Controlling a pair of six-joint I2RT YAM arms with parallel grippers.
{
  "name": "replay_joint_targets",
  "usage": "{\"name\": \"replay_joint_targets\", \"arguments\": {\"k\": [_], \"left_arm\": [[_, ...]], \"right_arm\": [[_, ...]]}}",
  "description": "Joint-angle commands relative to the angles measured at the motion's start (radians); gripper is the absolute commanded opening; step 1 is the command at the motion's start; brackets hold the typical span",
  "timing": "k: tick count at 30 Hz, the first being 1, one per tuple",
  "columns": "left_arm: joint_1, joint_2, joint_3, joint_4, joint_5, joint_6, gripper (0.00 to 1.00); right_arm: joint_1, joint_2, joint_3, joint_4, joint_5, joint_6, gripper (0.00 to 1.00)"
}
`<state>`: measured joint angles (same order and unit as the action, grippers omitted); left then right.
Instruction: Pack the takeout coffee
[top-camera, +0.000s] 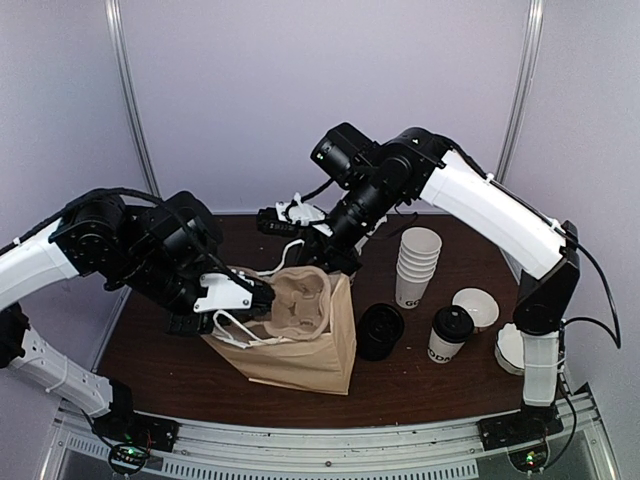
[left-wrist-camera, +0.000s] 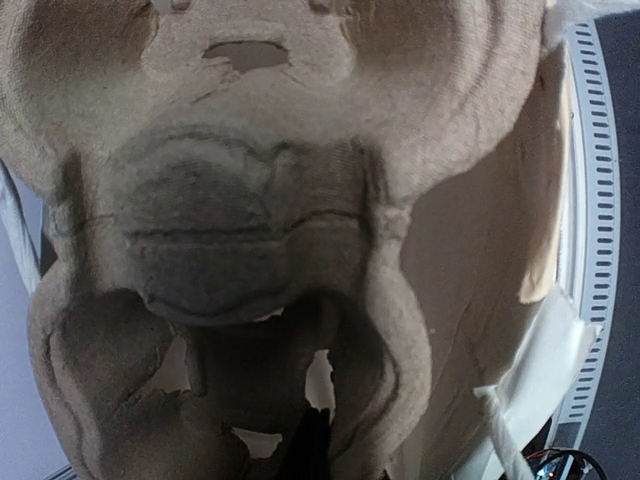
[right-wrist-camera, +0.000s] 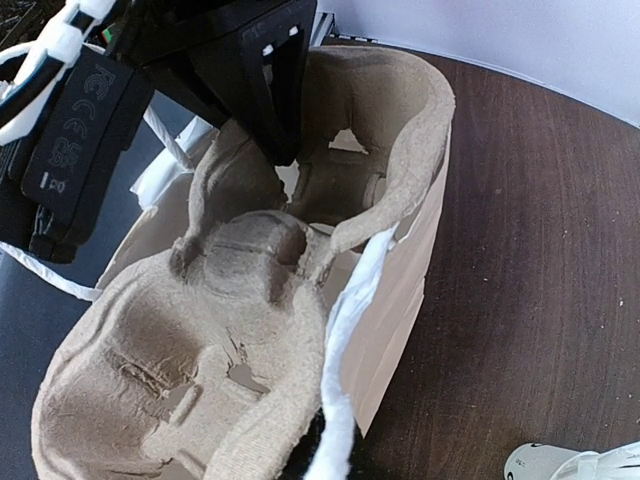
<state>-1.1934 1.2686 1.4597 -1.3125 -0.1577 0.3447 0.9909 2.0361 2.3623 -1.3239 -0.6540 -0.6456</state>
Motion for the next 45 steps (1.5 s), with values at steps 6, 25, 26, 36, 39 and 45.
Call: {"name": "replay_joint_targets", "arguments": {"k": [6, 25, 26, 36, 39, 45], "left_arm": [[-0.037, -0.013, 0.024, -0.063, 0.048, 0.044, 0.00], [-0.019, 0.003, 0.027, -0.047, -0.099, -0.077, 0.00], [-0.015, -0.002, 0.024, -0.046, -0.104, -0.083, 0.00], [0.010, -0.093, 0.009, 0.010, -0.099, -0.066, 0.00], [0.018, -0.105, -0.004, -0.005, -0.106, -0.067, 0.00], [0.035, -0.054, -0.049, -0.019, -0.010, -0.081, 0.00]], "right_arm": [[0.004, -0.031, 0.029, 0.092, 0.047, 0.078, 0.00], [0.002, -0.016, 0.049, 0.051, -0.050, 0.066, 0.00], [0.002, -0.017, 0.046, 0.048, -0.051, 0.064, 0.00], [0.005, -0.017, 0.026, 0.026, -0.049, 0.035, 0.00], [0.005, -0.014, 0.027, 0.005, -0.040, 0.001, 0.09], [0.020, 0.023, 0.017, -0.102, -0.024, -0.085, 0.44]]}}
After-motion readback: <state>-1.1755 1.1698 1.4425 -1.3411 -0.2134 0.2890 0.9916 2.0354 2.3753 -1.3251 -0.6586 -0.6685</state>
